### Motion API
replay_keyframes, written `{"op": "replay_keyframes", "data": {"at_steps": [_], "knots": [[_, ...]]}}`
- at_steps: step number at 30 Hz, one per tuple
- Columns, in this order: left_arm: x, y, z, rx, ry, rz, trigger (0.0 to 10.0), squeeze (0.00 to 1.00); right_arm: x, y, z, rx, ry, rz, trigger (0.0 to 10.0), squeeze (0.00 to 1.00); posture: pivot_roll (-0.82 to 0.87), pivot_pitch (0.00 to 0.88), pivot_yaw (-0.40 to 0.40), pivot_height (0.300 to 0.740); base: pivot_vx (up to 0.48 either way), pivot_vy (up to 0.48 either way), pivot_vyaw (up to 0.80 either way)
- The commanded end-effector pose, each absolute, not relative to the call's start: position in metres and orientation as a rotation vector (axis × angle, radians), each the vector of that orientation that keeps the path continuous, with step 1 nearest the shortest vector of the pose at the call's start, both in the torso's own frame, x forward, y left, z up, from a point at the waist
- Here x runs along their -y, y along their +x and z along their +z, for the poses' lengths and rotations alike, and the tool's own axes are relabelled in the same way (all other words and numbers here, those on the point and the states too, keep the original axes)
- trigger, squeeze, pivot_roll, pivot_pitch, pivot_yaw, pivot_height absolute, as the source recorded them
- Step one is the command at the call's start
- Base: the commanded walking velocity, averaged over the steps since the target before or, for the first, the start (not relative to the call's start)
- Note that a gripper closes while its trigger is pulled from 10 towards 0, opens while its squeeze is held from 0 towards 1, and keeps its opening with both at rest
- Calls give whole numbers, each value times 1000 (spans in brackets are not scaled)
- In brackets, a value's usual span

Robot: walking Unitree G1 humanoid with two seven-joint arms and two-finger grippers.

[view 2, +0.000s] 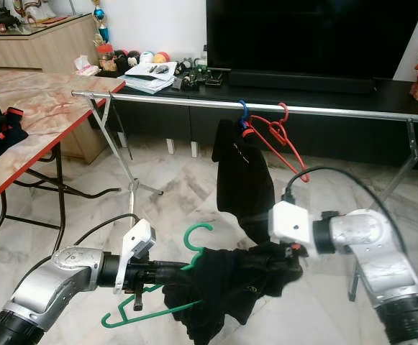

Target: Hang hanger

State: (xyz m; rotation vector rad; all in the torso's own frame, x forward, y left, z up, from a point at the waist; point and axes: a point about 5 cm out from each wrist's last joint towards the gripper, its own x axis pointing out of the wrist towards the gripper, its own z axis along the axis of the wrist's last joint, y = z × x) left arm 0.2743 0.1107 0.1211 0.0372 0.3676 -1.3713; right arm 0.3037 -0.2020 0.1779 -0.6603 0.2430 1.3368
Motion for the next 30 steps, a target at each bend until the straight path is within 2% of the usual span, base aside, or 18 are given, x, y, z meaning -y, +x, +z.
{"op": "replay_keyframes", "data": {"at_steps": [1,13,21,30], "knots": [[-108,276,130,-337,92,-1411,10000,0,196,304,179,-235,-664,1411,10000,0,43,0,52,740,0,0,0],[-103,274,134,-347,135,-1468,10000,0,188,302,161,-295,-667,1513,10000,0,52,7,53,740,0,0,0],[-100,273,138,-341,155,-1492,10000,0,185,307,140,-355,-731,1477,10000,0,60,20,56,740,0,0,0],[-97,272,140,-333,166,-1506,10000,0,178,307,130,-377,-701,1489,10000,0,69,27,57,740,0,0,0]]}}
